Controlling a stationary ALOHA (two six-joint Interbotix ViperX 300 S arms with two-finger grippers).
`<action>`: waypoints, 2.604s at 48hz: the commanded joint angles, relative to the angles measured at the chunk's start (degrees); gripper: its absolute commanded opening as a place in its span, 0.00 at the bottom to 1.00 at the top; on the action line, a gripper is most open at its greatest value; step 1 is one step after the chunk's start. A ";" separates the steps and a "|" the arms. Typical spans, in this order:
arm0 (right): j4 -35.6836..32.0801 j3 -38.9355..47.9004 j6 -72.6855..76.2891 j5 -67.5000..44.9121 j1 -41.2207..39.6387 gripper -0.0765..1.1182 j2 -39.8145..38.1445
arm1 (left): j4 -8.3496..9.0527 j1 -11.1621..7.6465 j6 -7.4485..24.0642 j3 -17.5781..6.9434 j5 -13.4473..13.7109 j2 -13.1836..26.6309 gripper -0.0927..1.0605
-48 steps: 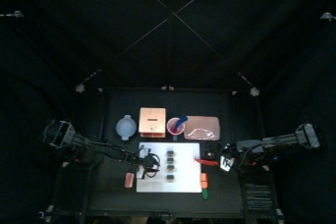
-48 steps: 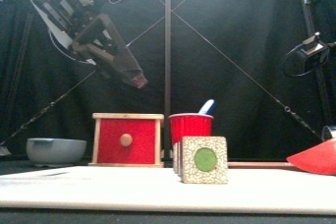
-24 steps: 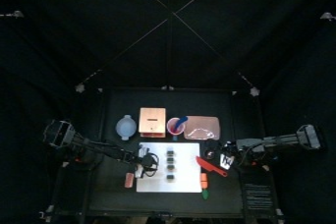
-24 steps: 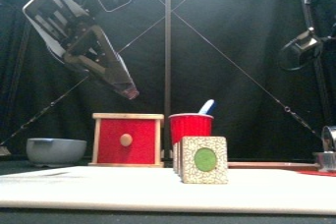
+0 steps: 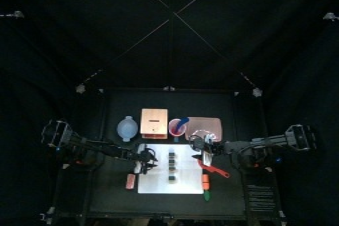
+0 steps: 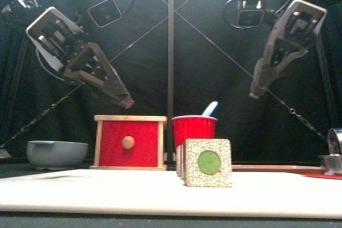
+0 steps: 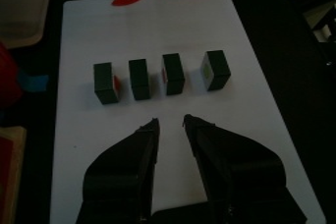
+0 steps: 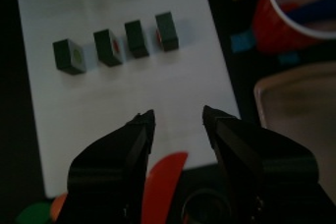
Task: Place sushi on board then cut the sushi with the knife then place the pieces on the plate
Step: Place the 4 sushi pieces on the plate
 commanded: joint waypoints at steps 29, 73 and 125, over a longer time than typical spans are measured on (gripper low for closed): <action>-8.53 -16.17 -0.26 -6.94 -1.32 0.73 25.14 | -0.18 2.02 0.26 -0.18 -1.23 -0.09 0.68; -6.50 -19.51 -0.35 -5.80 -1.93 0.72 31.55 | -0.18 2.11 0.35 0.70 -1.32 -0.09 0.68; -1.76 -6.77 0.00 9.93 -10.72 0.49 9.84 | -0.09 2.29 0.35 1.14 -1.32 0.00 0.68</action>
